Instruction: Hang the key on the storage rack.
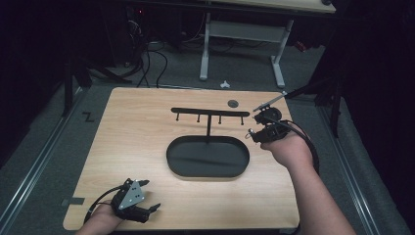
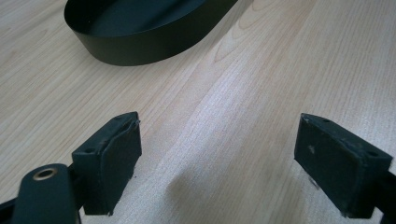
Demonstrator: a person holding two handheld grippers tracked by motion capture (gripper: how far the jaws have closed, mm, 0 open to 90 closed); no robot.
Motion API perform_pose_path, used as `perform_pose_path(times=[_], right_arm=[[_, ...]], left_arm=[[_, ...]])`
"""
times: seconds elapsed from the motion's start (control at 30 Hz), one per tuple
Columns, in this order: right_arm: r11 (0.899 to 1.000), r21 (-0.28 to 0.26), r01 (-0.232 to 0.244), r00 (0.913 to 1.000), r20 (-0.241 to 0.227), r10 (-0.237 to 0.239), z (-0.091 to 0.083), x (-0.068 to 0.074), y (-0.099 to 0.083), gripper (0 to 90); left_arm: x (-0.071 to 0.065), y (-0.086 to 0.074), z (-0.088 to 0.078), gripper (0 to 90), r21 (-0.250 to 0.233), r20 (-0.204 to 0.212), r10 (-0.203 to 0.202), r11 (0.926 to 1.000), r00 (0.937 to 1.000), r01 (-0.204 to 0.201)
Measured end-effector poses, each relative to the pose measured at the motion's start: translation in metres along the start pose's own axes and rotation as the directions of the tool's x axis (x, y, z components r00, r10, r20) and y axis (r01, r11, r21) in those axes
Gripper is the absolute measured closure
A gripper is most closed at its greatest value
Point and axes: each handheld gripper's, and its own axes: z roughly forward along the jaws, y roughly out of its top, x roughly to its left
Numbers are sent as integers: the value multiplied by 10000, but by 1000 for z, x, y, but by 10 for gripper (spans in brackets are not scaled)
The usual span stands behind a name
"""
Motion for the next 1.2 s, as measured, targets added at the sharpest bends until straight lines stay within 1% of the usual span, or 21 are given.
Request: perform_pose_path(times=[0.3, 0.63, 0.77, 0.93, 1.2], right_arm=[[9996, -290, -43, 10000, 82, 46, -8, -1, 12, 850], [9992, -365, -136, 9996, 225, 145, -12, -1, 23, 850], [9993, -328, -168, 9996, 234, 176, -10, -1, 24, 850], [9994, -337, -61, 9997, 213, 68, -6, 0, 27, 850], [9994, -305, -146, 9998, 150, 151, 1, 2, 32, 850]], left_arm=[[0, -1, -1, 153, -69, -27, 12, 10000, 10000, -12], [0, -1, -2, 153, -117, -33, 9, 9999, 10000, -10], [0, -1, -2, 153, -95, -32, 21, 10000, 10000, -21], [0, -1, -1, 153, -75, -27, 26, 10000, 10000, -26], [0, -1, -1, 153, -84, -33, 28, 10000, 10000, -28]])
